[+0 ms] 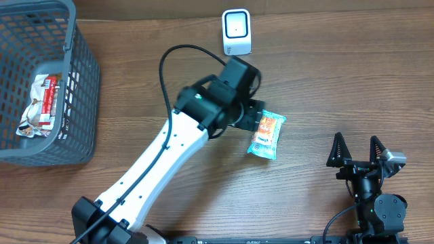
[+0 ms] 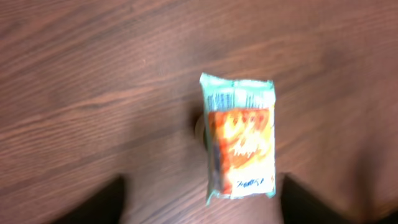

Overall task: Scan the item barcode
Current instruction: 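Release the green wipes pack onto the table with the left gripper, then lower the orange tissue pack and set it on the table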

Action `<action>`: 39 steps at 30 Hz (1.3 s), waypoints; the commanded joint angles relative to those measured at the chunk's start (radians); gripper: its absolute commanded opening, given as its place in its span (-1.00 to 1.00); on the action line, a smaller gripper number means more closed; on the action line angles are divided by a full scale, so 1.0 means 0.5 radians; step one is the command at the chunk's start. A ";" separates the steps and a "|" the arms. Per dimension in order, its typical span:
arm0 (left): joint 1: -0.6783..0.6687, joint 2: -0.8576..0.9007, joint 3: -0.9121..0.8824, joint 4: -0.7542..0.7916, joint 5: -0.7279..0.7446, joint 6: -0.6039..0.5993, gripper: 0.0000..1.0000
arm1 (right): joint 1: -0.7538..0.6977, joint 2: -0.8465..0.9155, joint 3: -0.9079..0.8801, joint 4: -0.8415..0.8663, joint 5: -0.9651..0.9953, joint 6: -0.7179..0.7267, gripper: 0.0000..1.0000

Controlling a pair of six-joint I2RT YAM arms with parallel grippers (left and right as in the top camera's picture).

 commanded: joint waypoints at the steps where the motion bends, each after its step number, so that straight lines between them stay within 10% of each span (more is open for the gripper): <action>1: 0.116 0.009 0.009 -0.028 0.380 0.309 -0.19 | -0.002 -0.013 -0.021 0.008 -0.004 -0.008 1.00; 10: 0.243 0.178 -0.032 -0.024 1.001 0.645 -0.48 | -0.002 -0.013 -0.021 0.009 -0.004 -0.008 1.00; 28: 0.223 0.575 -0.034 0.032 1.099 0.634 -0.47 | -0.002 -0.013 -0.021 0.009 -0.004 -0.008 1.00; 33: 0.223 0.575 -0.034 0.034 1.099 0.634 -0.90 | -0.002 -0.013 -0.021 0.008 -0.004 -0.008 1.00; 39: 0.220 0.575 -0.034 0.024 1.097 0.634 -0.51 | -0.002 -0.013 -0.021 0.008 -0.004 -0.008 1.00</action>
